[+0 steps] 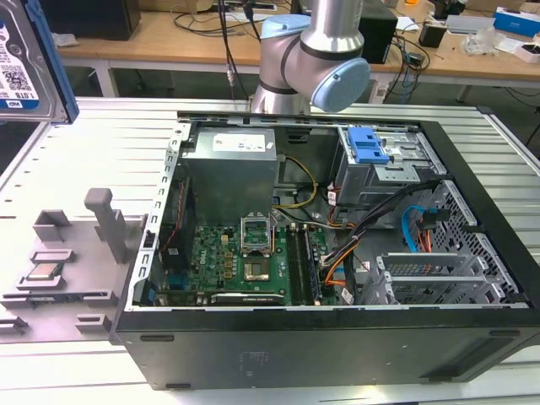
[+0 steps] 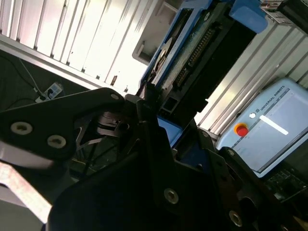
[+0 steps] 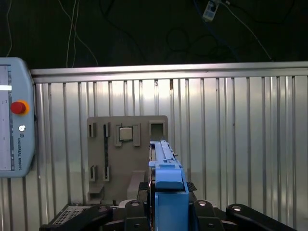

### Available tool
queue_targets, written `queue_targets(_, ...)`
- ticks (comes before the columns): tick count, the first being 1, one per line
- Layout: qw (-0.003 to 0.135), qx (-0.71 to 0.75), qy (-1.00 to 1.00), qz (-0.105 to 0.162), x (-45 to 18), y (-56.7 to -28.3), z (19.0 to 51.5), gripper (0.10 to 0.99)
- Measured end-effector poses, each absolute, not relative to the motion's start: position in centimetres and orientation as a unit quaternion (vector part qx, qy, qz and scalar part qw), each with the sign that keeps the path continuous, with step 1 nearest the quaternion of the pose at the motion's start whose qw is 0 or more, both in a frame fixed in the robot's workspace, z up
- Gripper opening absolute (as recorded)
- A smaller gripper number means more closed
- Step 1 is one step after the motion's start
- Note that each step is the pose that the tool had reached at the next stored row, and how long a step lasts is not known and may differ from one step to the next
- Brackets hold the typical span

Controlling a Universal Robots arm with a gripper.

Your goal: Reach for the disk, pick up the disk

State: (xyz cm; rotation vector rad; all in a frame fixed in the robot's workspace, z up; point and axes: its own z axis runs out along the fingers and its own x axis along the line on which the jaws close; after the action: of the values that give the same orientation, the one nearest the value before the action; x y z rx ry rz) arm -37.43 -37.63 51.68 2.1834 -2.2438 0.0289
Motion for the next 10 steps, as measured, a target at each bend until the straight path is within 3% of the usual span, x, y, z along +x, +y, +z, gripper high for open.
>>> queue_targets(10, 0.005, 0.697, -0.717, 0.009, -32.9, -37.6, 51.7, 0.369)
